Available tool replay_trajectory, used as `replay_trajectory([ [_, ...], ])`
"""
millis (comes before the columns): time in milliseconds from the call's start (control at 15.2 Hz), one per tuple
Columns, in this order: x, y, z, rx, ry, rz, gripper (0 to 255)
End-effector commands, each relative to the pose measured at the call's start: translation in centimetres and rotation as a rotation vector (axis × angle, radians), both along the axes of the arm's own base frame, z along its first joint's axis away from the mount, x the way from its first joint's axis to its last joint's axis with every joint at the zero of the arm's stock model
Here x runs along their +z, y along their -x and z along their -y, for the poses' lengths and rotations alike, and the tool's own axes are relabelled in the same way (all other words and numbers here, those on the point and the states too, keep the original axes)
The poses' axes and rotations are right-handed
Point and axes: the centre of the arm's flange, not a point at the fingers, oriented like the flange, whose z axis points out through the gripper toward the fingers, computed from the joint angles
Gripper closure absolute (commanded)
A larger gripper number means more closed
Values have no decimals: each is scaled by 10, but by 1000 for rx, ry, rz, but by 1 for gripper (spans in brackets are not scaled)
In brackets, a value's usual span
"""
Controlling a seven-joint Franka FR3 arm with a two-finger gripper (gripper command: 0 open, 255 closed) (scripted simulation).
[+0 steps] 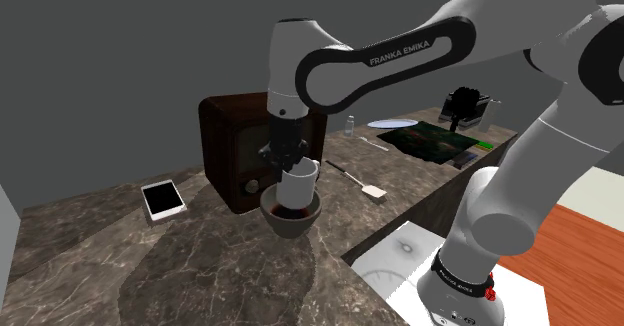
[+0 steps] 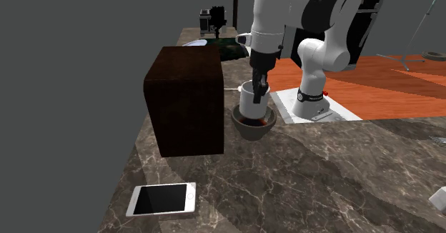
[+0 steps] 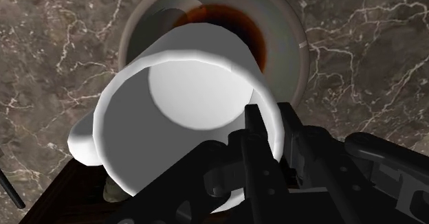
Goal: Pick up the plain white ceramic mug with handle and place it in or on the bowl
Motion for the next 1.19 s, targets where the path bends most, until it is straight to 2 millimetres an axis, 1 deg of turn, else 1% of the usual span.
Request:
replay_trajectory([
  [0,-1,0,0,0,0,1,255],
  [264,-1,0,0,0,0,1,255],
  [330,-1,0,0,0,0,1,0],
  [660,-1,0,0,0,0,1,0],
  [858,39,1,-1,0,0,1,0],
  [924,49,2,-1,0,0,1,0],
  [1122,49,2,-1,0,0,1,0],
])
